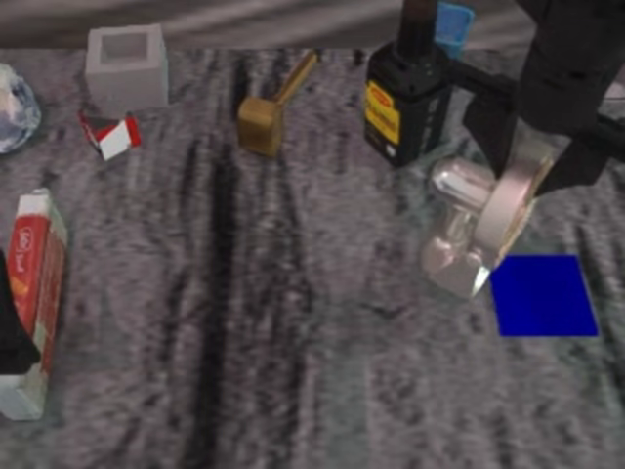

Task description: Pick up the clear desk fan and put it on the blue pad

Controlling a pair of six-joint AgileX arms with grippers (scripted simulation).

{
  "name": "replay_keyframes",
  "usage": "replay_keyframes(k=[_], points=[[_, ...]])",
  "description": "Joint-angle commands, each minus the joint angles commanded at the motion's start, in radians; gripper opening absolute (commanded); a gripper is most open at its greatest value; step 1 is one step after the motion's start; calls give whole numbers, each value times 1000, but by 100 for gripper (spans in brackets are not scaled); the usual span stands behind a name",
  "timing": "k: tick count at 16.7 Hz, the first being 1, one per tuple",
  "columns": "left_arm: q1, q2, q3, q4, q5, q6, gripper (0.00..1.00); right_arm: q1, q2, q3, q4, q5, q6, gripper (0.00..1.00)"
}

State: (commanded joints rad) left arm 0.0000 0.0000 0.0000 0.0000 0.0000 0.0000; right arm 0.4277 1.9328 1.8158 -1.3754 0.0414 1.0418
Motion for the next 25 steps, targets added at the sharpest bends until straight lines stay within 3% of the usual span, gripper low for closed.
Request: replay_keyframes(k=[5,10,18,25], points=[[0,0,0,0,0,0,100,-87,-70,-72,-2,-16,493,0],[0,0,0,0,0,0,100,-144,-100,-138,-28,-32,779,0],[0,0,0,0,0,0,100,-149,-99,-152,-30,-34,822,0],[0,0,0,0,0,0,100,-155,-90,-273,99,-35,821,0]])
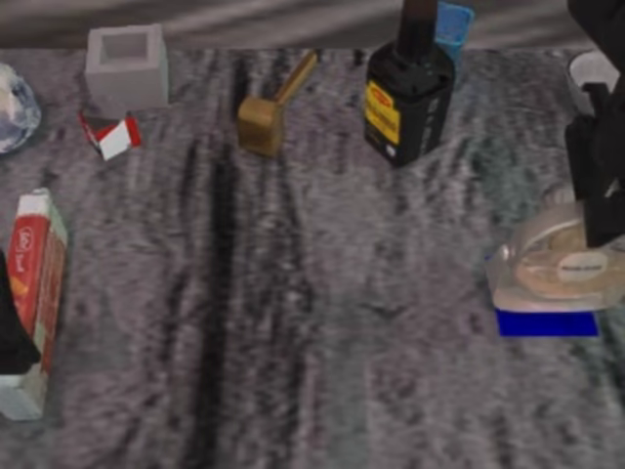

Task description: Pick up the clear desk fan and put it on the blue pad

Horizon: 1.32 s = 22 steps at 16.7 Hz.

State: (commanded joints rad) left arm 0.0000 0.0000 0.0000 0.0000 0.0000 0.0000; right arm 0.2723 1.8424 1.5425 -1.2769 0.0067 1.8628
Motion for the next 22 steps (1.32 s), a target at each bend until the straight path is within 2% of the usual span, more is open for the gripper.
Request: replay_keyframes(k=[3,16,22], points=[[0,0,0,0,0,0,100,0,0,0,0,0,0,0],[0,0,0,0,0,0,100,0,0,0,0,0,0,98],[0,0,0,0,0,0,100,0,0,0,0,0,0,100]])
